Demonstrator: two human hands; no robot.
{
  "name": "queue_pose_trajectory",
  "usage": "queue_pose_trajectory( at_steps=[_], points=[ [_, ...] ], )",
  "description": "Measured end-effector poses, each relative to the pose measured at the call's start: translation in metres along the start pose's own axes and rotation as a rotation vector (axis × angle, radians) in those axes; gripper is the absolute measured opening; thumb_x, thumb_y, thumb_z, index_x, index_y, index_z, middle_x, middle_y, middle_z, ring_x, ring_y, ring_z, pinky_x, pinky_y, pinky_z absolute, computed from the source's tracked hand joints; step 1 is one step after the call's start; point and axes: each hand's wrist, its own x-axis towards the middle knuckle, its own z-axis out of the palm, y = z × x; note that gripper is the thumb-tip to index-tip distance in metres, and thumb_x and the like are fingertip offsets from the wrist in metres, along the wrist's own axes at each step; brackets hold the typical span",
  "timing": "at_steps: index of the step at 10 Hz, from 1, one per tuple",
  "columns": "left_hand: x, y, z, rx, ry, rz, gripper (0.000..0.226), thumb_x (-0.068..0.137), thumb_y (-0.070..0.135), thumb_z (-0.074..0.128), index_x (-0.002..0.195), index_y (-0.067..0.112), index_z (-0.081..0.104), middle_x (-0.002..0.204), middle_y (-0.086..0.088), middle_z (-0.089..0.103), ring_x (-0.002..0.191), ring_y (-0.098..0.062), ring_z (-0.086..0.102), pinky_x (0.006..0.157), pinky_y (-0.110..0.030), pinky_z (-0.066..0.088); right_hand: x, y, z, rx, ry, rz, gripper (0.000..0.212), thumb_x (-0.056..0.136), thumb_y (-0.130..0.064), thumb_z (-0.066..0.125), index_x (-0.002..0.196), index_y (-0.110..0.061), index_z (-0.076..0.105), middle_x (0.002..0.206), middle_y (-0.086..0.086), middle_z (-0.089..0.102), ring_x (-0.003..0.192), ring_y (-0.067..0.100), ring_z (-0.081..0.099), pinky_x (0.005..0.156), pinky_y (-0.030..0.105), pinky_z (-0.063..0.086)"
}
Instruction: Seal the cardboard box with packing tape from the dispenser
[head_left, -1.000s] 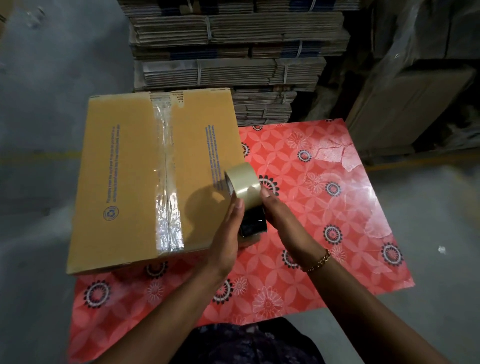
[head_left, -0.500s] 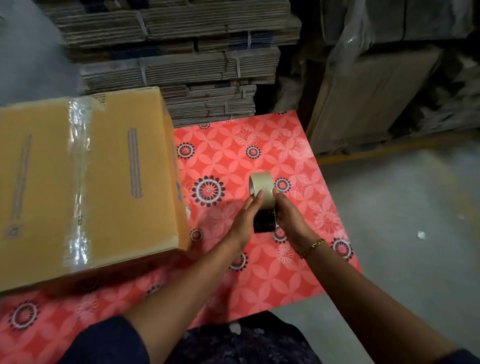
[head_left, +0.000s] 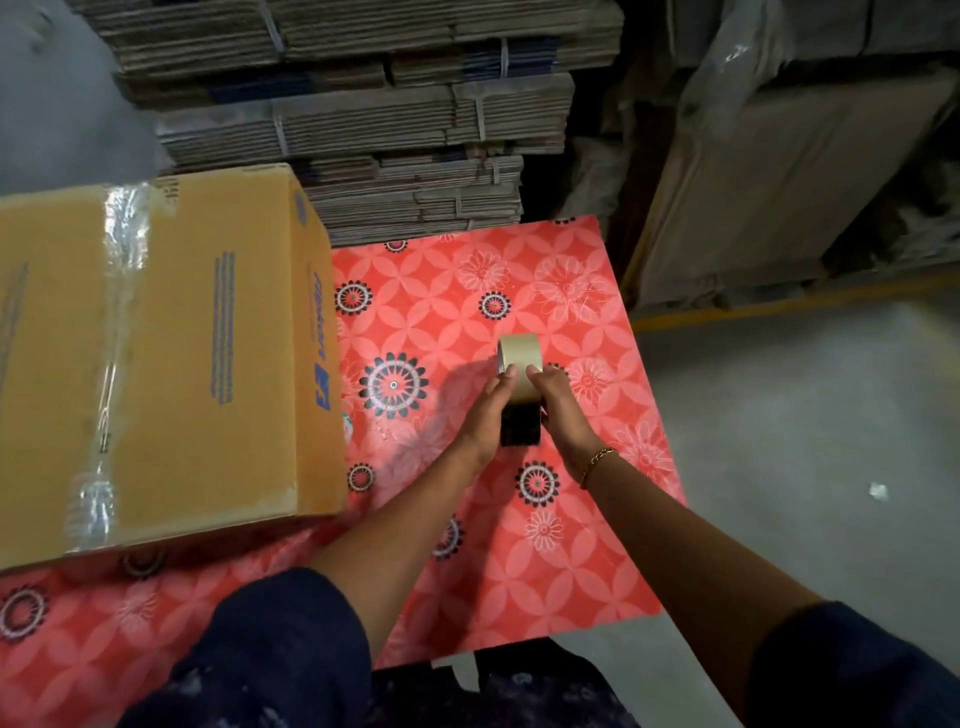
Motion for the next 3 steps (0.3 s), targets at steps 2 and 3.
queue_pose_trajectory(
  at_steps=[2, 3],
  points=[
    [-0.003, -0.004, -0.01, 0.231, -0.001, -0.01, 0.051, 0.098, 0.049, 0.052, 0.142, 0.024, 0.05, 0.132, -0.003, 0.065, 0.115, -0.016, 0.064, 0.087, -0.025, 0.05, 0.006, -0.001, -0.003, -0.099, -0.017, -0.005, 0.045, 0.103, -0.037, 0.049, 0.136, -0.007, 0.043, 0.11, 0.0, 0.062, 0.095, 0.008, 0.064, 0.071, 0.016, 0.05],
    [-0.011, -0.007, -0.032, 0.525, 0.061, 0.018, 0.059, 0.096, 0.058, 0.051, 0.149, 0.034, 0.04, 0.145, 0.01, 0.052, 0.133, -0.016, 0.051, 0.098, -0.026, 0.04, -0.004, 0.01, -0.018, -0.123, 0.023, -0.028, 0.05, 0.103, -0.035, 0.051, 0.146, -0.011, 0.038, 0.132, 0.0, 0.057, 0.109, 0.006, 0.06, 0.077, 0.009, 0.048]
  ],
)
